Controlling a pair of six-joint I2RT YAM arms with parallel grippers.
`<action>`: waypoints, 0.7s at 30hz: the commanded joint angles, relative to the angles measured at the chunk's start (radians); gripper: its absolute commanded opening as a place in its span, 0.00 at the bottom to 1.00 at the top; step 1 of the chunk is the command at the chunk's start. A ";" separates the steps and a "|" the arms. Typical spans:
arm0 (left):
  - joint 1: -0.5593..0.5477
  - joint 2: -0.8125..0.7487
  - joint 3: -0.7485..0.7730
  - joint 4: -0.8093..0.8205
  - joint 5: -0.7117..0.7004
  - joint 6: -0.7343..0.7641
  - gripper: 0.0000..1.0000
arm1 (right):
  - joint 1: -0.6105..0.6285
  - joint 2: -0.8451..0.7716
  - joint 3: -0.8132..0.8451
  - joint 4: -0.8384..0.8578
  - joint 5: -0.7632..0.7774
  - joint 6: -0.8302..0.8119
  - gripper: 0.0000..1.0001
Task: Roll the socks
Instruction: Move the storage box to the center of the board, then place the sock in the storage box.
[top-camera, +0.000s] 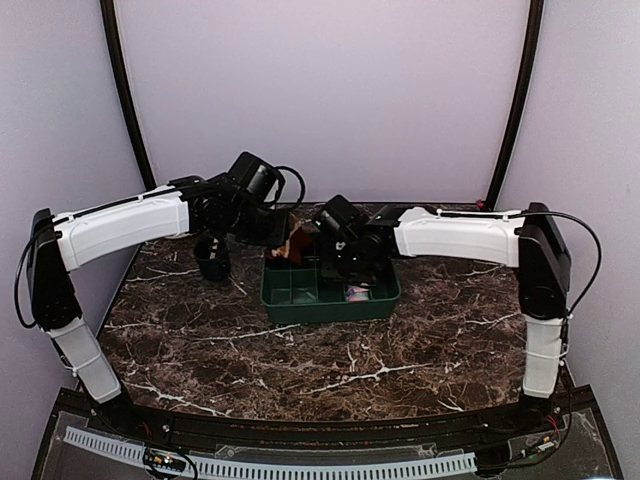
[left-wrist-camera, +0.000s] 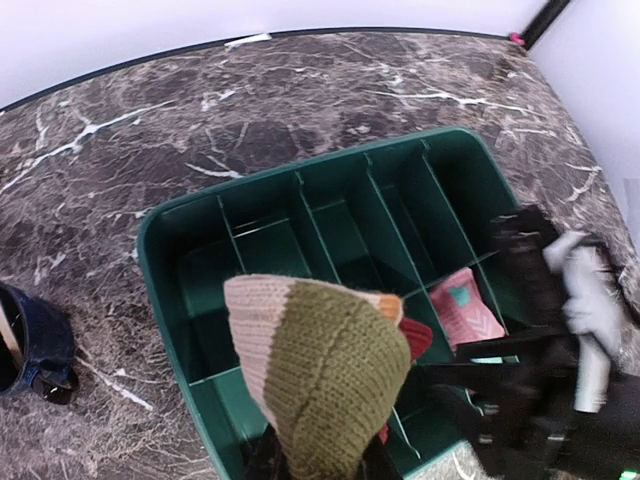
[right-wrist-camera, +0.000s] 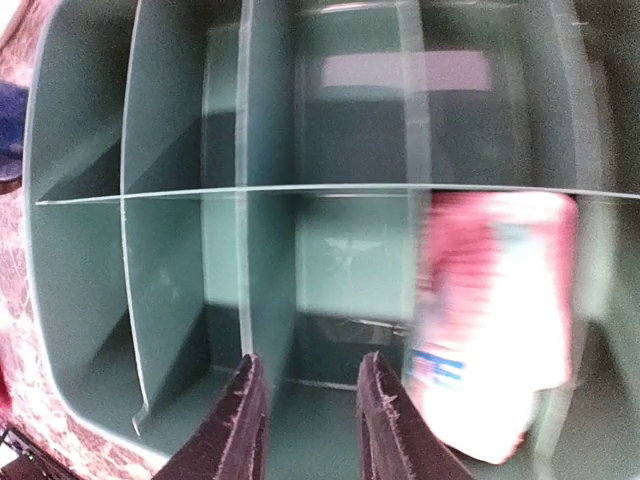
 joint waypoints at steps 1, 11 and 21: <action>-0.049 0.068 0.114 -0.124 -0.130 -0.087 0.00 | -0.042 -0.169 -0.118 0.075 0.057 -0.060 0.29; -0.187 0.377 0.503 -0.519 -0.425 -0.184 0.00 | -0.093 -0.444 -0.338 0.141 0.190 -0.133 0.30; -0.237 0.420 0.559 -0.796 -0.567 -0.391 0.00 | -0.094 -0.646 -0.504 0.174 0.206 -0.156 0.29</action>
